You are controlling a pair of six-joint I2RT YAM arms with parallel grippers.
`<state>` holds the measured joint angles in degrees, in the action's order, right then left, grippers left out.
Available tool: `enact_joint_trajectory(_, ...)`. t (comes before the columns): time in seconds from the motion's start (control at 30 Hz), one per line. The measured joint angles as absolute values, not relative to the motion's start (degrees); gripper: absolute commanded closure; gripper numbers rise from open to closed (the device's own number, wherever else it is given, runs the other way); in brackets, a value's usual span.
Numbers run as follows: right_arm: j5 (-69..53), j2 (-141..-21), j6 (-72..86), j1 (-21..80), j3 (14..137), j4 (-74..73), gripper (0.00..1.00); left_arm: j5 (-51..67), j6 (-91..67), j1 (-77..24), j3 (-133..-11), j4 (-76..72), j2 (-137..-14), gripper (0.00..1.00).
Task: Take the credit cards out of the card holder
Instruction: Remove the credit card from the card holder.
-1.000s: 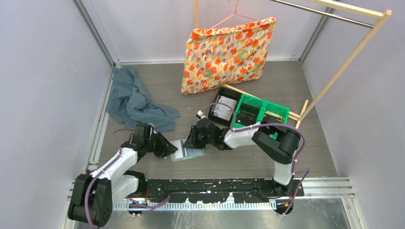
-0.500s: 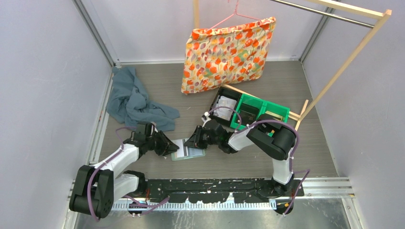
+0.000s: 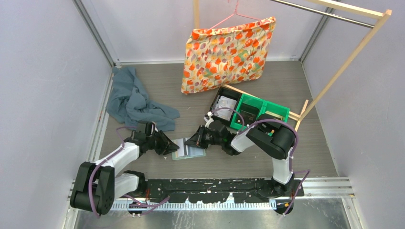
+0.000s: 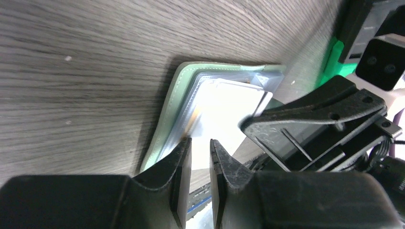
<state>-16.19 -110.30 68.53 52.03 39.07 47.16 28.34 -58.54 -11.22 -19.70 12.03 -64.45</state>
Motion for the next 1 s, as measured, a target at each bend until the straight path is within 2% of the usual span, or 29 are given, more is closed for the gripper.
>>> enact_joint_trajectory(0.7,-22.48,-111.31,71.16,47.09,35.81,49.69,0.99,28.75,-59.57,-10.48,-19.7,10.72,-65.89,0.78)
enact_joint_trajectory(1.0,-23.59,-111.42,71.44,46.74,35.77,50.19,0.99,30.57,-59.11,-10.15,-19.66,9.19,-63.35,0.67)
